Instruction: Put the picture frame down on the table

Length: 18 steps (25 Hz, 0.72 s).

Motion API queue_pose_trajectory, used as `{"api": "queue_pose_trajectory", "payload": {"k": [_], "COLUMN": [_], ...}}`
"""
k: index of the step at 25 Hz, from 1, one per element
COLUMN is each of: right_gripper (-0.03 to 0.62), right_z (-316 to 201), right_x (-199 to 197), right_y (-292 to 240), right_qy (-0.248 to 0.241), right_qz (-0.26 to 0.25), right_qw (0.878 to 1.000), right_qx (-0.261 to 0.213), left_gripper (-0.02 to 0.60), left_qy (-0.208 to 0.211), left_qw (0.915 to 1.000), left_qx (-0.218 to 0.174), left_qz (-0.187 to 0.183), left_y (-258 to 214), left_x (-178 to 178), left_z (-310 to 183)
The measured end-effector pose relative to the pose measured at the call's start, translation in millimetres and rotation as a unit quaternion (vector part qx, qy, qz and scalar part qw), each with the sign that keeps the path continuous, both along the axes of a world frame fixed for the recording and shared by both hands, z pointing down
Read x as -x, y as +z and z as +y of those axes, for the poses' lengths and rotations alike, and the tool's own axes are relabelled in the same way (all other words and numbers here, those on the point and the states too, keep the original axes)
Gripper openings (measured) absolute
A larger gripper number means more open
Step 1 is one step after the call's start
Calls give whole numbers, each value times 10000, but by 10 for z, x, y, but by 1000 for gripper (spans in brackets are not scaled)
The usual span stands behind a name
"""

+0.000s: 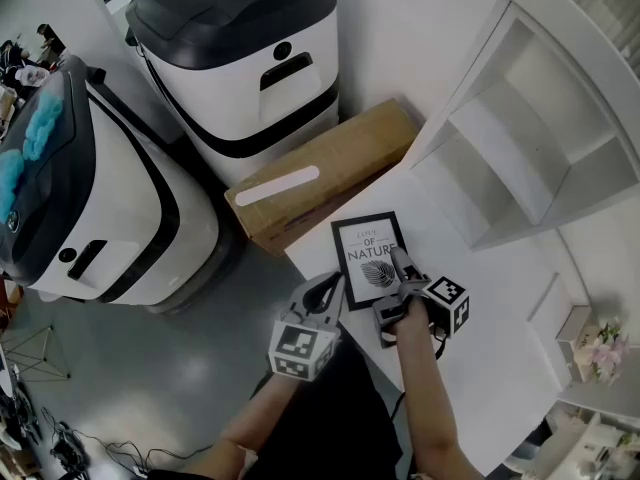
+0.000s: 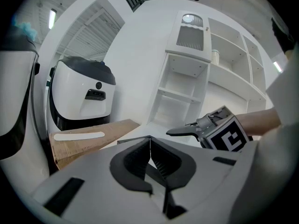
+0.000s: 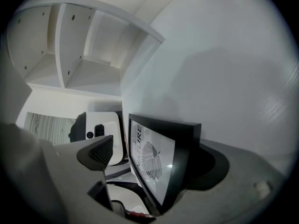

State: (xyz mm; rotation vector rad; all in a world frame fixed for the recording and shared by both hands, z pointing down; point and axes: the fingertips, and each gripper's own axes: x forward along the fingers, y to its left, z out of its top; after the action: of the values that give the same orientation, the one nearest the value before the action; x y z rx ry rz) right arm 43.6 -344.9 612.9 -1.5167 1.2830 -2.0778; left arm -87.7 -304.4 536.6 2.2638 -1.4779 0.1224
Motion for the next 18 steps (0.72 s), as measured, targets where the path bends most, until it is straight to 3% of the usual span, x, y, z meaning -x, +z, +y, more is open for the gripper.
{"api": "queue_pose_trajectory", "payload": {"k": [18], "right_gripper": [466], "right_z": [173], "right_x": [-81], "right_y": [37], "right_qy": [76], "right_qz": [23], "right_qw": [9996], "right_qx": [287], "left_gripper": [12], "left_qy": [-26], "left_qw": [10000], "left_qx": [-33], "left_qz": [55], "left_y": [-36], "left_x": [-16], "left_z": [62]}}
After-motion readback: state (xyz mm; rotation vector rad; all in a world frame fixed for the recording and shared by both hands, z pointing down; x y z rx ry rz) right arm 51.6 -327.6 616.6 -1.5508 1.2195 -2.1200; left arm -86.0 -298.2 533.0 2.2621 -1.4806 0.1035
